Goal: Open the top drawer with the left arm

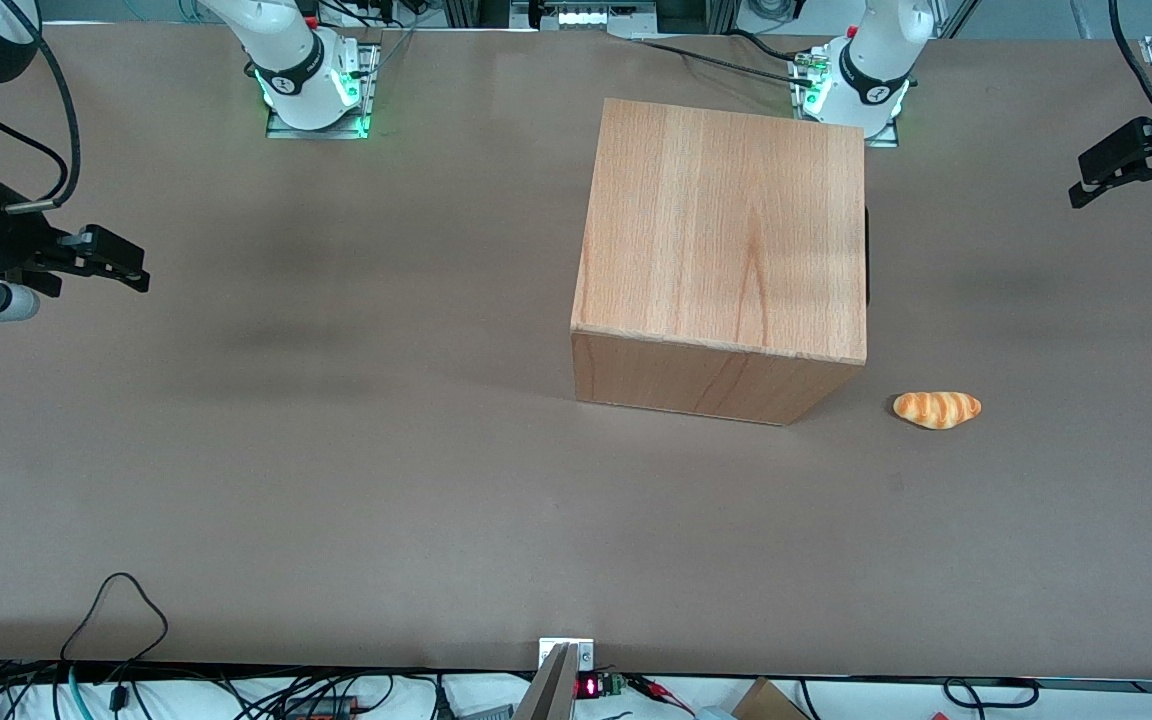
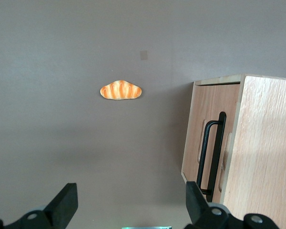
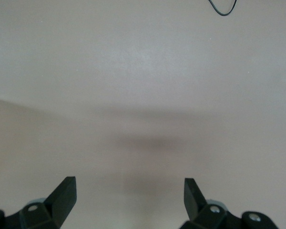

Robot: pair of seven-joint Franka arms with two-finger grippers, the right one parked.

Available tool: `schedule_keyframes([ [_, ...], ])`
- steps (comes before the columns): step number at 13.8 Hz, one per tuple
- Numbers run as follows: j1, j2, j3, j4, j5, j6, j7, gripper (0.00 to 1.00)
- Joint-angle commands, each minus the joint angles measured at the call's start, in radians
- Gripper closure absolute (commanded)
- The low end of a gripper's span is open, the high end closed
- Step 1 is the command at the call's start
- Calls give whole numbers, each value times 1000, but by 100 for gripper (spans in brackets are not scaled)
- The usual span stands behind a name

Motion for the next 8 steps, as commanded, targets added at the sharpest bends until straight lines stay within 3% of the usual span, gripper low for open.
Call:
schedule_keyframes([
  [1, -5, 13, 4, 33, 2, -26, 1, 0],
  [8, -5, 15, 6, 33, -1, -26, -5, 0],
])
